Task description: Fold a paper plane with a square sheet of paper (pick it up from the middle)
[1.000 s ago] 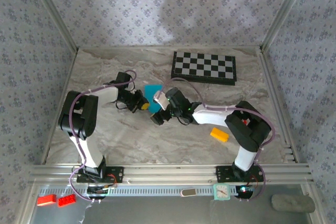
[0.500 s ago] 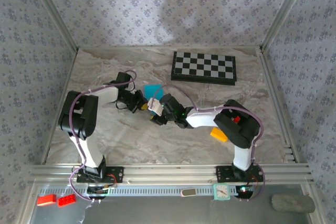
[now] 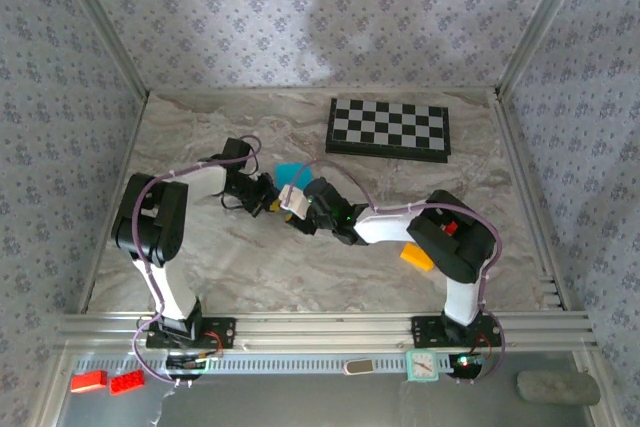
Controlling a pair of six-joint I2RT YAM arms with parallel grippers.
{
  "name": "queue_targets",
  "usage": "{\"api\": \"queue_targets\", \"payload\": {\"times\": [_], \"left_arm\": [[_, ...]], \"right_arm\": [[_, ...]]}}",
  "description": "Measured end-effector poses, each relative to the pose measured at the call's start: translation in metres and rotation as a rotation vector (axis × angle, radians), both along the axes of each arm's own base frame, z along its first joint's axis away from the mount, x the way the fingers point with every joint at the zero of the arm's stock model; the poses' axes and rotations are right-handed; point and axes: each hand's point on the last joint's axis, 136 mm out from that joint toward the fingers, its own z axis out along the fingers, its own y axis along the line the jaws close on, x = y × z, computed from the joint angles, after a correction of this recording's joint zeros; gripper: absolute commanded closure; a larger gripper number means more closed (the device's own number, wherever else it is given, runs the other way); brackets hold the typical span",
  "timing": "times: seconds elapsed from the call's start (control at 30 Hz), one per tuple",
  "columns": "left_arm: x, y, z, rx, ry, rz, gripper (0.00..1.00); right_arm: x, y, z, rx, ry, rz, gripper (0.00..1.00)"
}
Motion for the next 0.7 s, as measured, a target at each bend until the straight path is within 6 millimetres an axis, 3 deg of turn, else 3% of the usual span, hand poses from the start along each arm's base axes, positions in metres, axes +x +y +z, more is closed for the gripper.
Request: {"api": "queue_targets", "payload": {"times": [0.2,0.3,0.47,0.6,0.7], "left_arm": [[-0.002,0.009,-0.002,0.044,0.014,0.008,0.72],[0.005,0.023,0.009,0.064,-0.016,0.036,0.65],[0.027,0.034,0.037,0.055,-0.119,0.073,0.63],[0.034,0.018,0.046,0.038,-0.167,0.033,0.64],[0.037,0.005,0.039,0.041,-0.161,-0.006,0.69]], "right_arm": [[-0.014,0.001,-0.008,-0.014,0.057,0.054,0.84],[-0.023,0.001,-0.011,-0.016,0.102,0.085,0.88],[-0.041,0.000,-0.013,-0.006,0.206,0.124,0.90],[-0.051,-0.001,-0.017,0.017,0.297,0.127,0.90],[-0.054,0.000,-0.016,0.045,0.349,0.114,0.90]]}}
